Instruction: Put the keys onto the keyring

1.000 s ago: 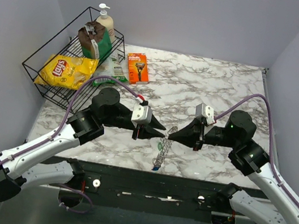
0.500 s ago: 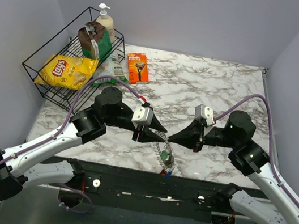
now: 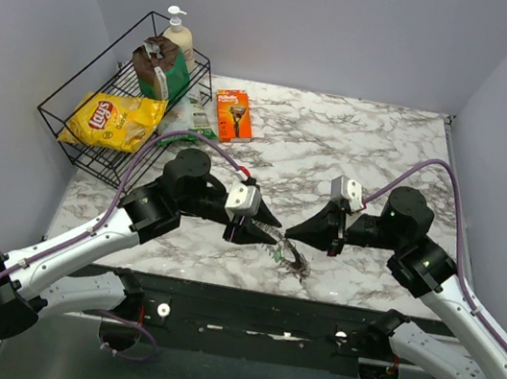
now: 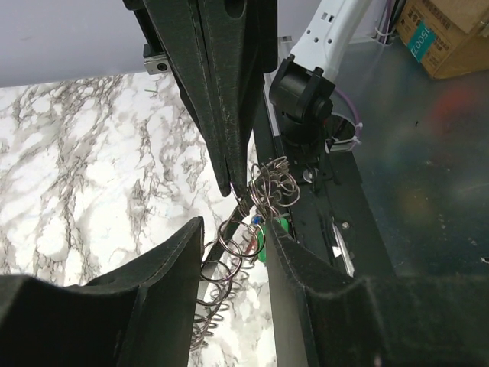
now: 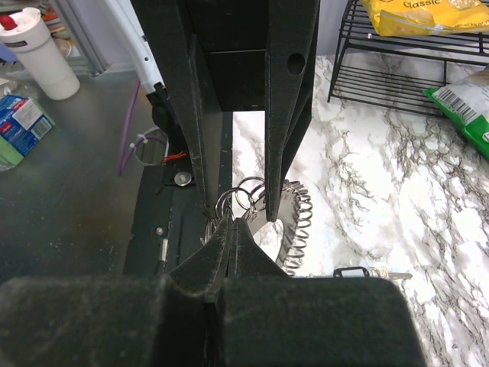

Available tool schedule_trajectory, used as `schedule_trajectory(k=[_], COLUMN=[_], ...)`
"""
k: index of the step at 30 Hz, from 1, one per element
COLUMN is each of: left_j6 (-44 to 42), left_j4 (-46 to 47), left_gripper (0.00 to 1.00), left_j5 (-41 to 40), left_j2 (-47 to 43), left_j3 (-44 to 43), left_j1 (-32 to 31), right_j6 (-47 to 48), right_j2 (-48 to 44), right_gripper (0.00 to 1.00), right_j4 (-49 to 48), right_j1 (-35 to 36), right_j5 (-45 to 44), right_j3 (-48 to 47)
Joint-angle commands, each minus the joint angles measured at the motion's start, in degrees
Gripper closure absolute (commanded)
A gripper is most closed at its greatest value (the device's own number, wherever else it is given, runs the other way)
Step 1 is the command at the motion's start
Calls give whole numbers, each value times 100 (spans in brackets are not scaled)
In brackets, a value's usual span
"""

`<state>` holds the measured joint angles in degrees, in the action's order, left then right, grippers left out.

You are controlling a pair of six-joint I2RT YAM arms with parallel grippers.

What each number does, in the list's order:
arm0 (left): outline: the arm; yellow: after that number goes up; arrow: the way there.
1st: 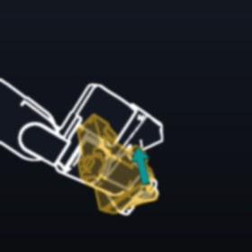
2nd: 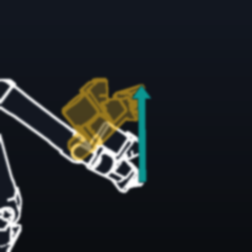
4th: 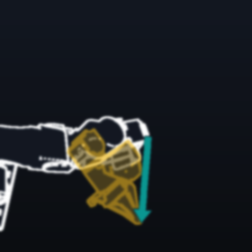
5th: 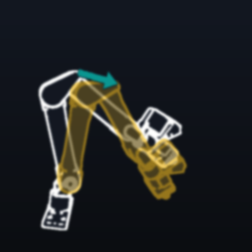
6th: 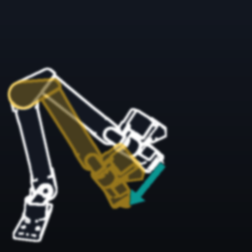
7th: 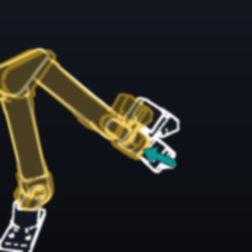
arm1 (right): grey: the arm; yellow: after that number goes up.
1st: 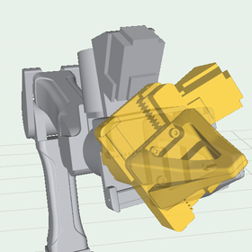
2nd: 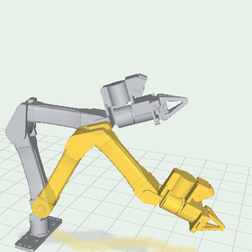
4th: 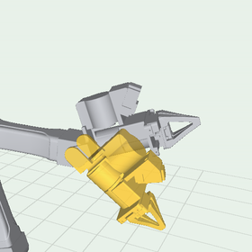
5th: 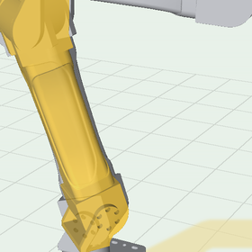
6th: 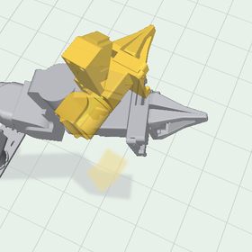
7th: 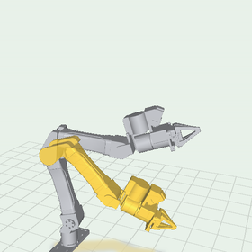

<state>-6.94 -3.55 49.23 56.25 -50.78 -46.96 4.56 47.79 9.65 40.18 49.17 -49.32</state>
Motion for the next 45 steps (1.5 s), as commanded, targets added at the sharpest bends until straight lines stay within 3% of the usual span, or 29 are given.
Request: schedule_trajectory(k=[1, 17, 27, 39, 42, 45], left_j6=[17, 263, 307, 237, 167, 140], left_j4=[-33, 487, 154, -435, -585, -699], left_gripper=[53, 66, 67, 82, 97, 100], left_j5=[-36, -256, -502, -810, -854, -880], left_j2=[-88, -26, 149, 501, 554, 606], left_j3=[7, 42, -195, -511, -590, -652], left_j1=[-15, -24, -59, -112, -120, -120], right_j6=[19, 10, -25, -51, -60, -60], right_j2=[-24, -77, -94, -138, -147, -147], right_gripper=[99, 99, 99, 99, 99, 99], right_j4=[-253, -297, -350, -402, -411, -420], right_j1=[33, 42, 42, 33, 33, 33], right_j5=[32, -21, -56, -74, -91, -92], right_j3=[-78, -16, 10, 54, 63, 63])
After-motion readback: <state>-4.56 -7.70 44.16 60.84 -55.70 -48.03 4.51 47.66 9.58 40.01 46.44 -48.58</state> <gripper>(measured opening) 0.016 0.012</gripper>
